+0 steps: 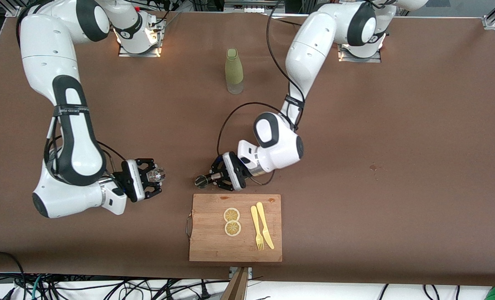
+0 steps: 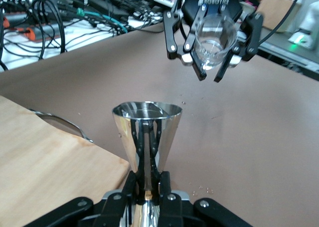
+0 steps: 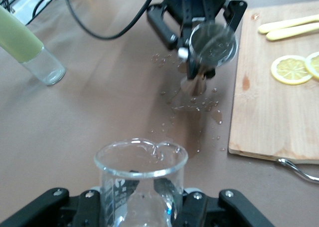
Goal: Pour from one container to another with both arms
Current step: 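Turn the jigger upright and move it back with the left gripper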
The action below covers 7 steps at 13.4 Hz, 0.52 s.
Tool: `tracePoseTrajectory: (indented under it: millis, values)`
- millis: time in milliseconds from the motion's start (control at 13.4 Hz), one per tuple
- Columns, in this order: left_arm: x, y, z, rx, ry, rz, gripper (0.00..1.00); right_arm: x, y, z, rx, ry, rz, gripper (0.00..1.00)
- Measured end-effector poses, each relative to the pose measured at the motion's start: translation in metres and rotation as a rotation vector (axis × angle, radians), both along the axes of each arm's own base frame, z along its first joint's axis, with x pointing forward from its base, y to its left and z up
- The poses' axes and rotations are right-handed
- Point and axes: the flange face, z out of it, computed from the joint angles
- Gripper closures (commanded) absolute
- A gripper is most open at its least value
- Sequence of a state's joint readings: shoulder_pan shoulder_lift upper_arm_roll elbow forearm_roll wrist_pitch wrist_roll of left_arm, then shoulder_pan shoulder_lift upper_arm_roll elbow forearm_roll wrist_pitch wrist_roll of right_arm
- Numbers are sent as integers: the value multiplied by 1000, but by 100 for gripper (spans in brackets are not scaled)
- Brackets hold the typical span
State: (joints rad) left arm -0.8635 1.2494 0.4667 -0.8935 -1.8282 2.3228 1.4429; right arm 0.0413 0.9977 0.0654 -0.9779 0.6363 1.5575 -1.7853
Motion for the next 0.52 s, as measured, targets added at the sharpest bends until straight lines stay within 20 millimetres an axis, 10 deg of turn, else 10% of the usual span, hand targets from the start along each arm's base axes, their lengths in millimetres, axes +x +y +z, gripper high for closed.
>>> tracePoseTrajectory:
  millis: [524]
  values:
    - [62, 125, 32, -199, -75, -320, 100, -12, -111, -74, 246, -89, -129, 76]
